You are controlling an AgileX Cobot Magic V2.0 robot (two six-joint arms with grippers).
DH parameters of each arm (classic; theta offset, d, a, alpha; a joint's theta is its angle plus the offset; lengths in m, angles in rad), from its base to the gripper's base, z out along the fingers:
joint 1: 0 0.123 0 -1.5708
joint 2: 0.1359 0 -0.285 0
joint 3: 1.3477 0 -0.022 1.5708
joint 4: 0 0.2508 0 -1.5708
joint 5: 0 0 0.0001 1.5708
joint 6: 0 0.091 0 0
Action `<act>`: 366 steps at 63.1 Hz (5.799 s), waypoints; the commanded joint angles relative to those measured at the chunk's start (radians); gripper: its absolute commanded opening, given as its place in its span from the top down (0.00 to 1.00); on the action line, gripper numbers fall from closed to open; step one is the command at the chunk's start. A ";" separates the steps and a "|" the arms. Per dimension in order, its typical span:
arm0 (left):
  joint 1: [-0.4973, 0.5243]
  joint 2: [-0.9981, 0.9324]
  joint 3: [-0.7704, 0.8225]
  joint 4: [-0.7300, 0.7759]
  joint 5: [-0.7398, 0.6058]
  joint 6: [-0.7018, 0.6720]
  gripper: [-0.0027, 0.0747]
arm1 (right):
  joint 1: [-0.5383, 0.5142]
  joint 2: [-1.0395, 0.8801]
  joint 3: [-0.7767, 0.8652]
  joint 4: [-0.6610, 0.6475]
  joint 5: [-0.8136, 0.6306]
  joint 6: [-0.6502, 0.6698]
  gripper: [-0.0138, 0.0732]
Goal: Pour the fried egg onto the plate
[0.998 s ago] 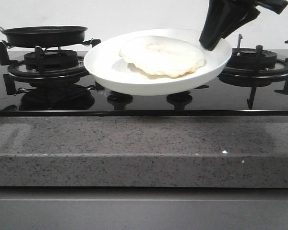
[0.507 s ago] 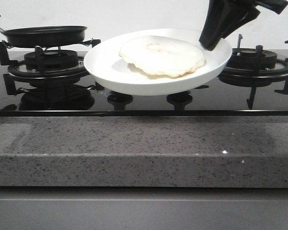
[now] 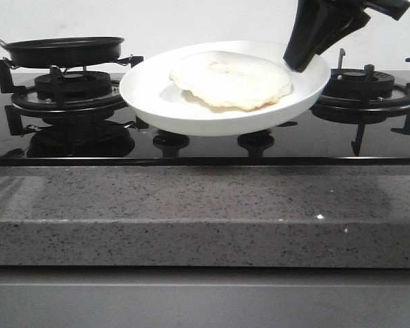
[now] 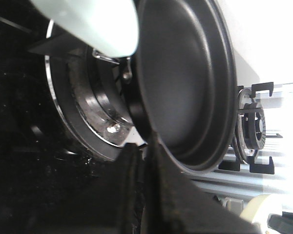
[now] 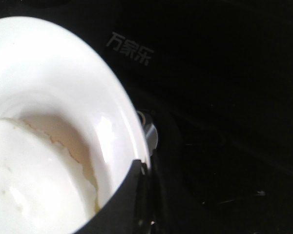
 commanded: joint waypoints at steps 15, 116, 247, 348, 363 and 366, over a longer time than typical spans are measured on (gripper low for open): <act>-0.011 -0.171 -0.033 -0.009 0.012 0.027 0.99 | -0.002 -0.046 -0.025 0.034 -0.041 -0.003 0.91; -0.527 -1.627 1.067 0.806 -1.061 -0.157 0.99 | -0.002 -0.046 -0.025 0.034 -0.041 -0.003 0.91; -0.527 -1.627 1.067 0.806 -1.047 -0.157 0.99 | -0.113 0.531 -0.725 0.066 0.150 0.115 0.73; -0.527 -1.627 1.067 0.806 -1.047 -0.157 0.99 | -0.122 -0.499 0.367 -0.080 -0.492 -0.087 0.92; -0.527 -1.627 1.067 0.806 -1.047 -0.157 0.99 | -0.122 -0.736 0.630 -0.099 -0.572 -0.087 0.92; -0.527 -1.627 1.067 0.806 -1.047 -0.157 0.99 | -0.122 -0.786 0.674 -0.100 -0.616 -0.087 0.92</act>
